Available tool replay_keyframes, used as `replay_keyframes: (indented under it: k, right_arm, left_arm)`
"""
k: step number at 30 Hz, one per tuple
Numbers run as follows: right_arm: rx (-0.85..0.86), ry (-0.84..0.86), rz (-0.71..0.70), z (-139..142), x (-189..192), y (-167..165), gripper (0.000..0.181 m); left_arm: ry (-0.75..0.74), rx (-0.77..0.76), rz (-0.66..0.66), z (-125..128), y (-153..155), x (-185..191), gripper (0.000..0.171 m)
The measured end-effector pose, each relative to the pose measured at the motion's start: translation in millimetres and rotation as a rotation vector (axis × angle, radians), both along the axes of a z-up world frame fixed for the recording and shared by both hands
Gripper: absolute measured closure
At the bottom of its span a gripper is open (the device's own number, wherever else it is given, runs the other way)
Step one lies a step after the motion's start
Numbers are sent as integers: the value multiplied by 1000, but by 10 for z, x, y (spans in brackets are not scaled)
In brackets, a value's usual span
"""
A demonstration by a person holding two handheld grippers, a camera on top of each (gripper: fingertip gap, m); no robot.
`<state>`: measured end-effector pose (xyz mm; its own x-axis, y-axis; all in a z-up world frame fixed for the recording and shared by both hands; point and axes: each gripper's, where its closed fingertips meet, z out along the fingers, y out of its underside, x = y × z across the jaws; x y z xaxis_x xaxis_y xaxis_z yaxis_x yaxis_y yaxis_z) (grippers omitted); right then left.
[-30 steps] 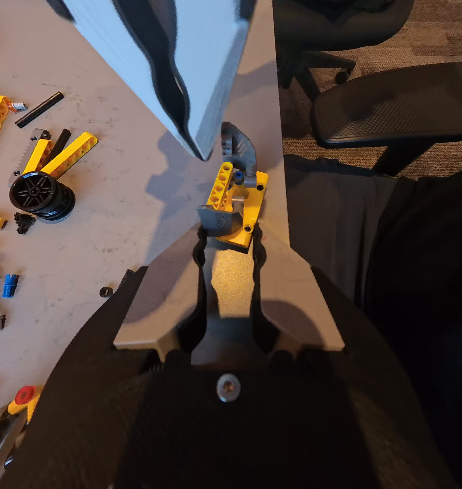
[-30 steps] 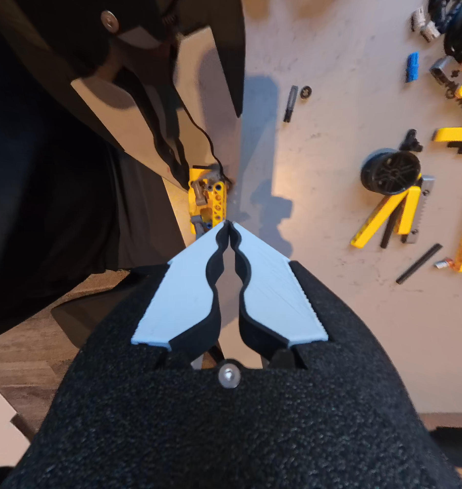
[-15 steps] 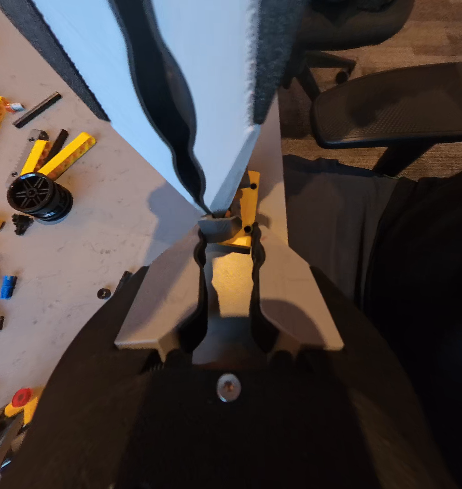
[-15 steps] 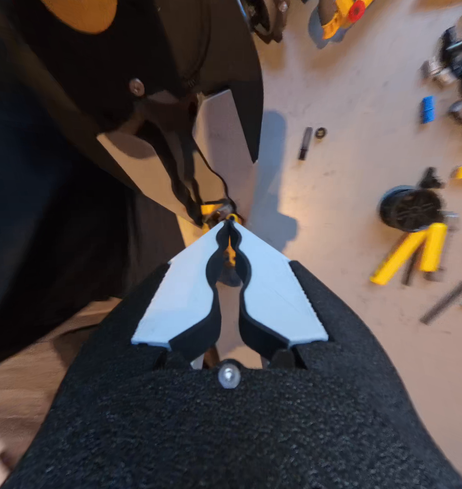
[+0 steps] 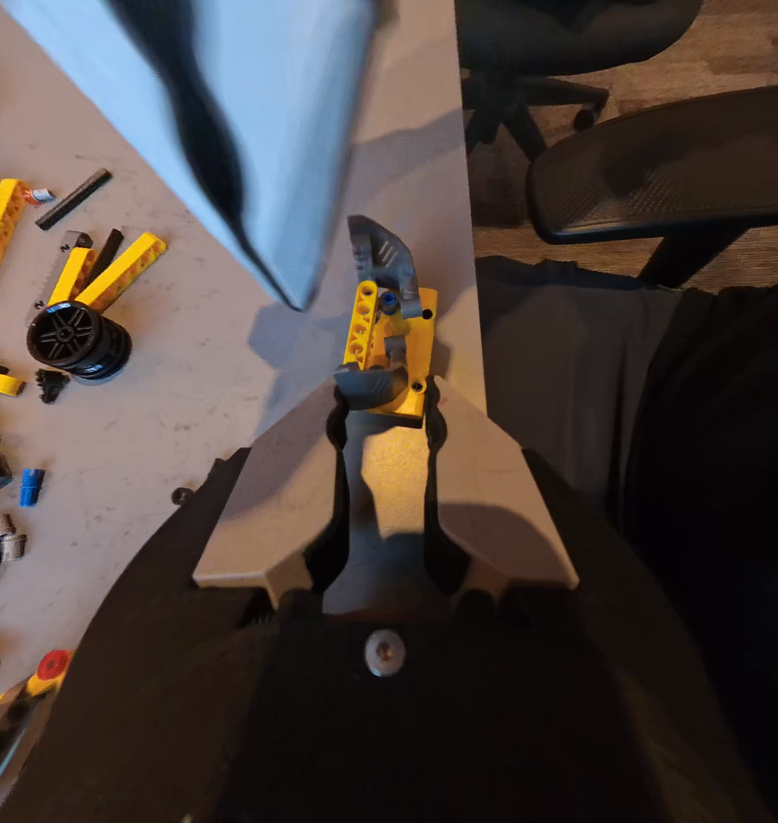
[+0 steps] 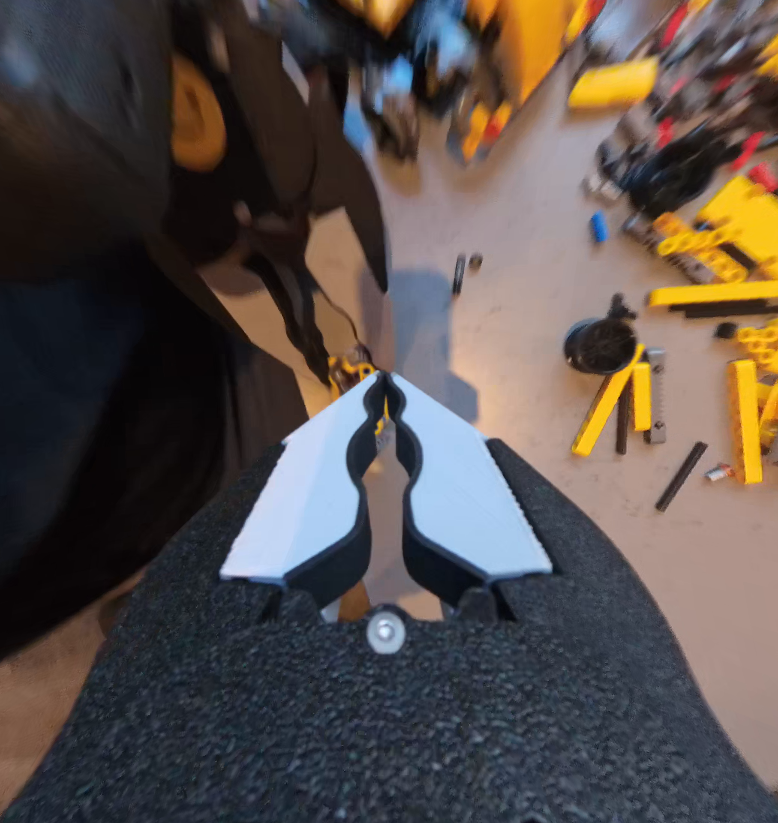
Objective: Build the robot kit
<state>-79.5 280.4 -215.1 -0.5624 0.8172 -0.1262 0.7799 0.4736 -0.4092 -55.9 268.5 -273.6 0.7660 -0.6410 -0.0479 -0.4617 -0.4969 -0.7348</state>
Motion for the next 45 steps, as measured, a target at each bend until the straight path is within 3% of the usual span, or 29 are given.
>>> replay_keyframes:
  k: [1,2,4,7,10,13,16,20,25,27,29,31,37,45]
  right_arm:
    - [-80,52,-35,152,-42,2,181]
    - [-137,100,-61,258,-47,29,181]
    - [-203,159,-100,293,34,102,165]
    - [-290,161,-138,81,253,128,149]
    - [-481,213,-140,-37,401,-28,131]
    - [-586,323,-131,-56,444,-132,130]
    - [-581,441,-99,-2,445,-176,131]
    - [-578,463,-86,12,427,-147,124]
    - [-609,439,-34,21,375,-192,116]
    - [-540,407,-5,-79,337,-236,119]
    - [-464,407,32,-158,315,-279,138]
    - [-381,403,35,-232,286,-254,145]
    - [-119,448,82,-371,266,-223,148]
    - [77,493,74,-472,128,-120,155]
  left_arm:
    - [32,28,-4,7,9,-20,139]
    - [89,83,-15,18,5,-26,140]
    - [267,258,-46,51,13,-73,139]
    - [423,455,-103,92,-38,-41,139]
    - [650,688,-130,130,-44,-82,138]
    - [884,903,-166,263,-50,-31,139]
    - [1009,996,-144,342,-47,-17,139]
    - [1065,1068,-111,441,-52,-17,139]
    - [1062,1077,-131,402,-58,31,139]
    - [1072,1070,-136,377,-43,23,139]
    - [1075,1049,-149,334,-21,16,139]
    - [1084,1011,-149,289,12,-8,139]
    - [1056,947,-130,254,42,-102,139]
    - [876,602,-47,56,-33,-321,150]
